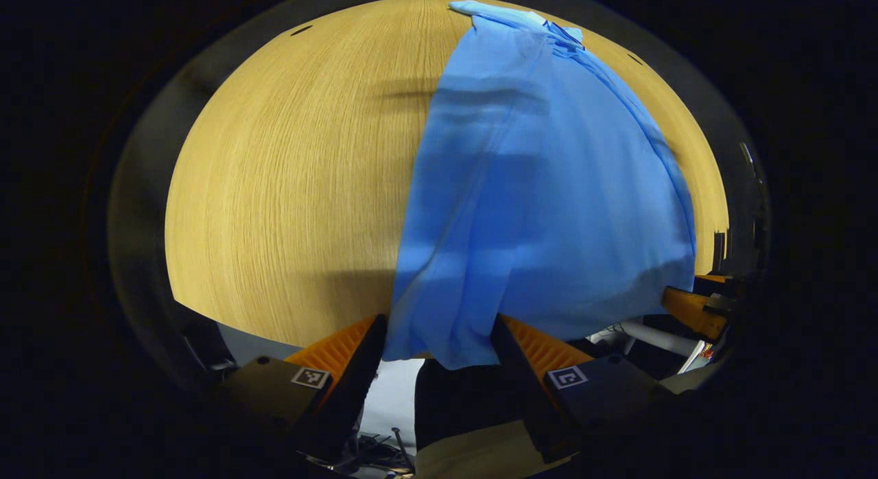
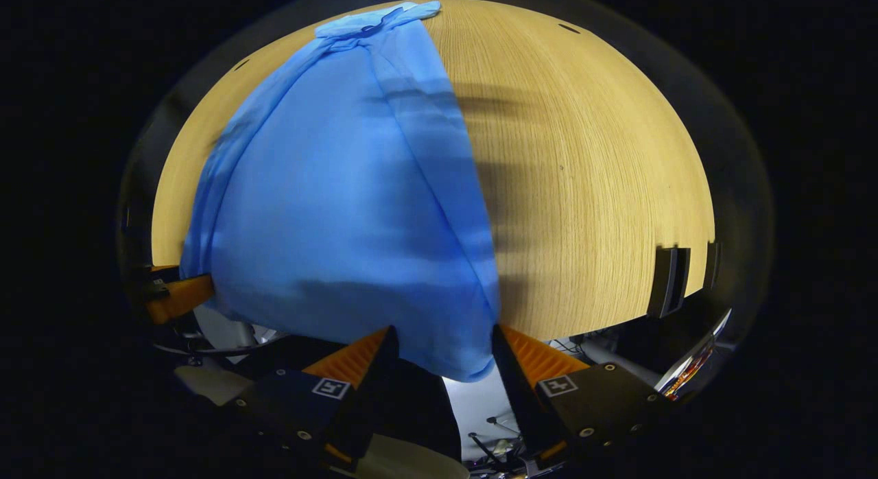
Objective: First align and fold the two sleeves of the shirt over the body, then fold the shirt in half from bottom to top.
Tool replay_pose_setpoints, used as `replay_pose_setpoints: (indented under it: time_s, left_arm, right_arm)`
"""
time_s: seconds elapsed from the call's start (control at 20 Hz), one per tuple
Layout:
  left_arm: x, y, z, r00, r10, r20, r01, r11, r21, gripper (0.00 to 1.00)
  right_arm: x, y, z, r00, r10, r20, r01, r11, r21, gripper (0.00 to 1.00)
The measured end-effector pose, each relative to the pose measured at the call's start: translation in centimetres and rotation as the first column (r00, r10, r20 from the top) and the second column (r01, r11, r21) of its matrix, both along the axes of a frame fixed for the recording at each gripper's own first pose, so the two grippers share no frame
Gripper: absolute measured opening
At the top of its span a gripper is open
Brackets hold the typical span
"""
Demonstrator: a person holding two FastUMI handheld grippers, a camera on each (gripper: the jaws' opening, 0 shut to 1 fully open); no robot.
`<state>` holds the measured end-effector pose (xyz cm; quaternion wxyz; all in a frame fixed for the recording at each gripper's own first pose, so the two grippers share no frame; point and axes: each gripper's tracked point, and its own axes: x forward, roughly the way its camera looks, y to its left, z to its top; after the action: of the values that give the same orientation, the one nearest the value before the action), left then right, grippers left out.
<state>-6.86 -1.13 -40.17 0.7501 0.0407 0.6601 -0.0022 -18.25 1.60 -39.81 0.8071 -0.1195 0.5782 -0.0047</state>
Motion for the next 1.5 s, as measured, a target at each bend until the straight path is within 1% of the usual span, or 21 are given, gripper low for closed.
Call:
replay_pose_setpoints:
  time_s: [0.05,0.1,0.15,0.2,0.3,0.35,0.4,0.45,0.5,0.55,0.6,0.75,0.95,1.1,1.3,1.5]
  left_arm:
    - [-0.1,0.0,-0.2,1.0,0.003,0.0,-0.003,1.0,-0.002,0.99]
    - [0.0,-0.1,-0.2,1.0,0.005,0.002,-0.005,1.0,-0.006,0.99]
    - [0.0,-0.3,0.0,1.0,0.002,0.004,-0.002,1.0,-0.007,0.86]
    - [0.0,-0.4,0.0,1.0,-0.007,0.006,0.007,1.0,-0.004,0.74]
    - [-0.1,-0.4,-0.2,1.0,-0.019,0.008,0.019,1.0,-0.008,0.73]
    - [0.0,-0.3,0.0,1.0,-0.025,0.015,0.025,1.0,-0.009,0.73]
    - [0.3,-0.7,0.0,0.999,-0.021,0.026,0.022,0.999,-0.034,0.73]
    - [0.0,-0.7,0.0,1.0,0.012,0.026,-0.011,0.999,-0.047,0.46]
    - [0.2,-0.7,0.2,0.999,0.017,0.034,-0.015,0.999,-0.052,0.2]
    - [0.4,-0.9,0.0,0.998,0.038,0.042,-0.035,0.997,-0.064,0.21]
    - [0.6,-1.0,0.1,0.999,0.03,0.045,-0.027,0.997,-0.073,0.1]
    - [0.3,-1.2,0.1,0.999,0.029,0.036,-0.026,0.996,-0.087,0.1]
    - [2.1,-1.5,1.5,0.997,0.024,0.069,-0.017,0.995,-0.101,0.1]
    - [5.2,-1.4,2.8,0.99,0.026,0.139,-0.011,0.994,-0.107,0.1]
    - [11.9,-1.4,5.5,0.969,0.031,0.247,-0.005,0.994,-0.106,0.1]
    - [18.2,-1.5,8.1,0.941,-0.018,0.339,0.047,0.996,-0.078,0.1]
  right_arm:
    - [0.0,-0.1,0.1,1.0,0.0,0.003,0.0,1.0,-0.001,0.78]
    - [-0.1,-0.1,0.1,1.0,-0.004,0.005,0.004,1.0,0.004,0.69]
    - [-0.1,0.0,0.1,1.0,-0.01,0.009,0.01,1.0,0.016,0.62]
    - [0.0,-0.2,0.1,1.0,-0.014,0.012,0.014,1.0,0.011,0.39]
    - [0.1,-0.4,0.2,1.0,-0.013,0.022,0.012,1.0,0.018,0.16]
    - [0.1,-0.5,0.2,1.0,-0.011,0.028,0.011,1.0,0.021,0.11]
    - [0.1,-0.3,0.2,1.0,-0.007,0.026,0.006,0.999,0.031,0.04]
    - [0.0,-0.2,0.1,1.0,-0.003,0.025,0.002,0.999,0.035,0.03]
    - [0.1,-0.1,0.2,1.0,0.003,0.027,-0.004,0.999,0.036,0.03]
    - [0.0,0.1,0.2,1.0,0.01,0.025,-0.011,0.999,0.034,0.02]
    - [0.0,0.1,0.2,0.999,0.019,0.025,-0.02,0.999,0.031,0.01]
    - [0.5,0.3,0.6,0.999,0.025,0.032,-0.026,0.999,0.035,0.01]
    - [2.6,0.6,2.5,0.997,0.034,0.066,-0.037,0.998,0.053,0.01]
    - [5.9,1.5,4.9,0.99,0.055,0.13,-0.063,0.996,0.061,0.01]
    - [10.7,2.9,8.2,0.974,0.092,0.206,-0.107,0.992,0.061,0.01]
    - [16.3,4.5,12.2,0.948,0.109,0.298,-0.132,0.99,0.056,0.01]
